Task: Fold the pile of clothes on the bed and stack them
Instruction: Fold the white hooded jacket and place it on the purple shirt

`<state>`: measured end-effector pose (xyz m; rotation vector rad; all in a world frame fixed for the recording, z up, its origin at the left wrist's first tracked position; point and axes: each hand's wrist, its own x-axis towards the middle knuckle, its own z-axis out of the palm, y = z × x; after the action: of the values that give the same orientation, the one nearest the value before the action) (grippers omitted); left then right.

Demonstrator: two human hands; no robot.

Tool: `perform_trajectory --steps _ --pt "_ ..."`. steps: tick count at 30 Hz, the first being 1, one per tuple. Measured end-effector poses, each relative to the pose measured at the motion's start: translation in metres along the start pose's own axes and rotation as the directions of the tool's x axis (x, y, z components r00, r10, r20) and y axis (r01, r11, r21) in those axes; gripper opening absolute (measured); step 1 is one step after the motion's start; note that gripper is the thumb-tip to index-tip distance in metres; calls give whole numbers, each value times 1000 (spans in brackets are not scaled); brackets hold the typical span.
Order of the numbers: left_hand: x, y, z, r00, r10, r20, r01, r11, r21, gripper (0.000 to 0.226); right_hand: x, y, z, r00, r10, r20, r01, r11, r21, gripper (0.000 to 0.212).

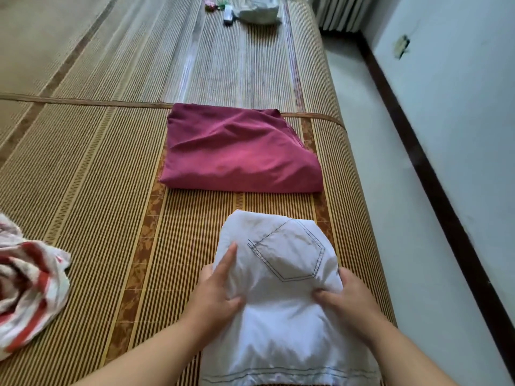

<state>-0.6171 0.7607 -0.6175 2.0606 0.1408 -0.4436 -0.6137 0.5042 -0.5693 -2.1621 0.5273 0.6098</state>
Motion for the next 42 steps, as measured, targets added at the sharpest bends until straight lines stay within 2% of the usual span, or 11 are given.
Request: perform_trajectory --steps 8,11,14,17,18,21,24,29,32,36,42 --pt "108 76 -119 961 212 -176 -230 969 -88 104 77 -145 -35 952 -285 -113 290 957 29 34" --pt "168 96 -161 945 248 -214 -272 958 -92 101 125 -203 -36 934 -334 -122 346 933 94 38" --pt "216 102 -186 952 189 -242 -200 980 -21 99 168 -239 -29 925 -351 -148 353 936 -15 51" --pt "246 88 -185 957 10 -291 112 910 399 97 199 -243 -10 919 -364 -150 327 918 -223 76" --pt "250 82 -181 961 5 -277 145 844 517 98 206 -241 -2 906 -396 -148 339 890 -304 81" --pt "253 58 -163 995 34 -89 39 710 703 112 219 -227 28 892 -451 -8 377 756 -535 93" --pt "253 36 -155 999 27 -39 9 706 708 116 233 -210 49 917 -380 119 363 676 -641 113" --pt "256 31 -152 999 15 -49 22 744 668 117 240 -204 56 927 -366 83 319 650 -689 118" --pt "240 25 -149 993 75 -97 9 743 670 105 223 -203 56 900 -435 4 328 672 -663 118" --pt "197 18 -136 987 114 -112 -2 708 706 97 179 -194 60 816 -576 -48 389 609 -691 111" --pt "129 92 -155 967 255 -19 -153 634 759 91 77 -213 60 801 -599 -2 451 605 -657 94"
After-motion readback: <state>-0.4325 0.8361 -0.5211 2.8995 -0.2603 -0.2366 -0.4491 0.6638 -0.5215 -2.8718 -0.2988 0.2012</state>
